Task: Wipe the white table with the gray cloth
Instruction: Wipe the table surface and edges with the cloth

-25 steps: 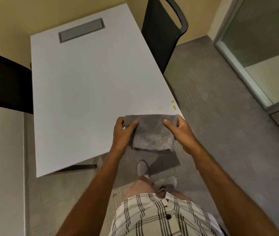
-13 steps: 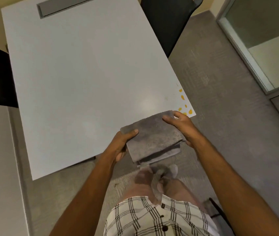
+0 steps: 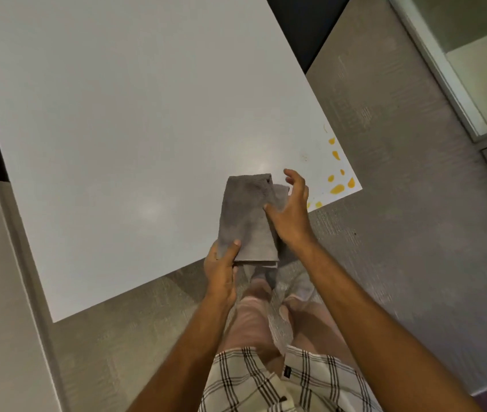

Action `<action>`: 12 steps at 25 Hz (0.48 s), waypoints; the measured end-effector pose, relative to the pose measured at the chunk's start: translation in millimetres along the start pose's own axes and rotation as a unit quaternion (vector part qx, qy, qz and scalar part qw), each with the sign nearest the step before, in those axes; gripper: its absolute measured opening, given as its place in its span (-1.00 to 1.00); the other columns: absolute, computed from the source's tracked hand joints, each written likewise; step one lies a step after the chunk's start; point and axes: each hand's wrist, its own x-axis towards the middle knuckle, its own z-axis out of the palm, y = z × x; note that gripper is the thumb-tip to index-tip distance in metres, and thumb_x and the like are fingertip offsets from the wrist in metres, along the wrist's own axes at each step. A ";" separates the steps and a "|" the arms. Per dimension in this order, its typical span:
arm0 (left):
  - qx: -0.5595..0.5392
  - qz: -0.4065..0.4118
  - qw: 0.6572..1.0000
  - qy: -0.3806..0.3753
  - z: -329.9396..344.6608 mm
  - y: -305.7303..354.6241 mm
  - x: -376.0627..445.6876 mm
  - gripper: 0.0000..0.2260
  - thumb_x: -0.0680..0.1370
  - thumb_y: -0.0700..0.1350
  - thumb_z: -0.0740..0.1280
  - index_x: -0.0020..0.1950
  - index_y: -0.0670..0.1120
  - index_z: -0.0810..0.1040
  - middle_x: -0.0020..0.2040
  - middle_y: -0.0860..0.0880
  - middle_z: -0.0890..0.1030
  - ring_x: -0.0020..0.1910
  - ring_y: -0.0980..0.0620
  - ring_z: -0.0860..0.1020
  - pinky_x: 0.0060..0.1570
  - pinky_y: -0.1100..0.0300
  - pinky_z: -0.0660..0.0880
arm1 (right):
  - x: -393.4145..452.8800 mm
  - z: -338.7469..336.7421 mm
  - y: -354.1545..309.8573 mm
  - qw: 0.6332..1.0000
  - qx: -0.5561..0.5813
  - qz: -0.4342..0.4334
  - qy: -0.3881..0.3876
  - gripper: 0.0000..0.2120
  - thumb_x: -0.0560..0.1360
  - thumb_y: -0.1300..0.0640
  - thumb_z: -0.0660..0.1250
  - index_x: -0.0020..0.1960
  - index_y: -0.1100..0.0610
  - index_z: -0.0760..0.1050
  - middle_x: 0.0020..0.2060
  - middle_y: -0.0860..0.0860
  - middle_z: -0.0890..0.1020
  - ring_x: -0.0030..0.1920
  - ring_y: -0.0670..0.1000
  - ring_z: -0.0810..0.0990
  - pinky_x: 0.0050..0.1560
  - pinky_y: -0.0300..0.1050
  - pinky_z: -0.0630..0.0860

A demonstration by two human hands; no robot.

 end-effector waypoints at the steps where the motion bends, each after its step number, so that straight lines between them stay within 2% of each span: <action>1: 0.044 0.004 0.999 0.001 -0.9 -3.2 3.4 -0.71 0.57 -0.24 0.47 0.30 -0.17 0.62 0.23 -0.25 0.70 0.16 -0.19 0.68 0.26 -0.15 0.61 | 4.3 6.3 1.4 0.999 -0.024 -0.043 -0.001 -0.28 0.52 0.46 0.44 0.57 0.11 0.27 0.49 0.11 0.28 0.42 -0.11 0.37 0.46 -0.18 0.49; 2: 0.084 0.007 0.996 0.001 -1.0 -5.7 7.3 -0.72 0.58 -0.24 0.46 0.29 -0.20 0.61 0.22 -0.28 0.69 0.15 -0.23 0.68 0.25 -0.17 0.61 | 7.6 14.2 4.5 0.995 -0.056 -0.087 -0.004 -0.33 0.53 0.49 0.40 0.55 0.14 0.31 0.51 0.13 0.27 0.40 -0.16 0.37 0.46 -0.21 0.50; 3: 0.123 0.010 0.992 -0.002 0.1 -7.4 10.9 -0.74 0.59 -0.22 0.45 0.28 -0.19 0.60 0.21 -0.29 0.69 0.16 -0.25 0.68 0.23 -0.18 0.63 | 9.8 21.9 8.5 0.988 -0.096 -0.121 -0.008 -0.37 0.55 0.50 0.36 0.54 0.15 0.34 0.55 0.15 0.25 0.41 -0.16 0.38 0.44 -0.16 0.54; 4: 0.163 0.010 0.987 -0.006 2.1 -8.3 13.2 -0.77 0.61 -0.19 0.44 0.25 -0.17 0.60 0.20 -0.27 0.69 0.17 -0.25 0.68 0.20 -0.15 0.65 | 12.0 29.3 14.3 0.979 -0.147 -0.143 -0.015 -0.39 0.58 0.49 0.32 0.56 0.13 0.35 0.60 0.16 0.21 0.46 -0.09 0.38 0.43 -0.20 0.53; 6: 0.257 0.005 0.966 -0.028 8.0 -9.8 15.6 -0.74 0.63 -0.07 0.42 0.28 -0.13 0.56 0.20 -0.21 0.68 0.18 -0.21 0.67 0.17 -0.10 0.67 | 14.7 42.6 29.6 0.949 -0.273 -0.157 -0.022 -0.35 0.63 0.41 0.32 0.64 0.07 0.29 0.69 0.17 0.14 0.62 0.17 0.29 0.40 -0.04 0.45; 8: 0.354 0.001 0.934 -0.051 9.0 -11.7 20.3 -0.62 0.63 0.07 0.40 0.37 -0.09 0.50 0.21 -0.12 0.67 0.16 -0.14 0.67 0.21 -0.13 0.65 | 10.1 54.5 43.9 0.909 -0.384 -0.164 0.000 -0.30 0.64 0.32 0.35 0.70 0.04 0.20 0.71 0.22 0.11 0.69 0.31 0.12 0.59 0.22 0.34; 10: 0.391 -0.002 0.917 -0.083 4.6 -13.0 25.6 -0.63 0.63 0.13 0.38 0.36 -0.01 0.46 0.21 -0.05 0.66 0.14 -0.06 0.67 0.22 -0.11 0.65 | 3.5 64.5 56.6 0.883 -0.423 -0.203 0.021 -0.38 0.66 0.21 0.23 0.70 0.08 0.20 0.69 0.26 0.17 0.69 0.33 0.13 0.60 0.32 0.30; 12: 0.395 -0.002 0.911 -0.120 -2.5 -13.9 30.7 -0.71 0.64 0.10 0.38 0.31 0.04 0.45 0.21 -0.04 0.66 0.11 -0.03 0.68 0.19 -0.07 0.66 | 0.3 69.4 69.0 0.868 -0.434 -0.241 0.016 -0.39 0.63 0.08 0.13 0.68 0.10 0.23 0.66 0.25 0.19 0.66 0.33 0.14 0.53 0.37 0.39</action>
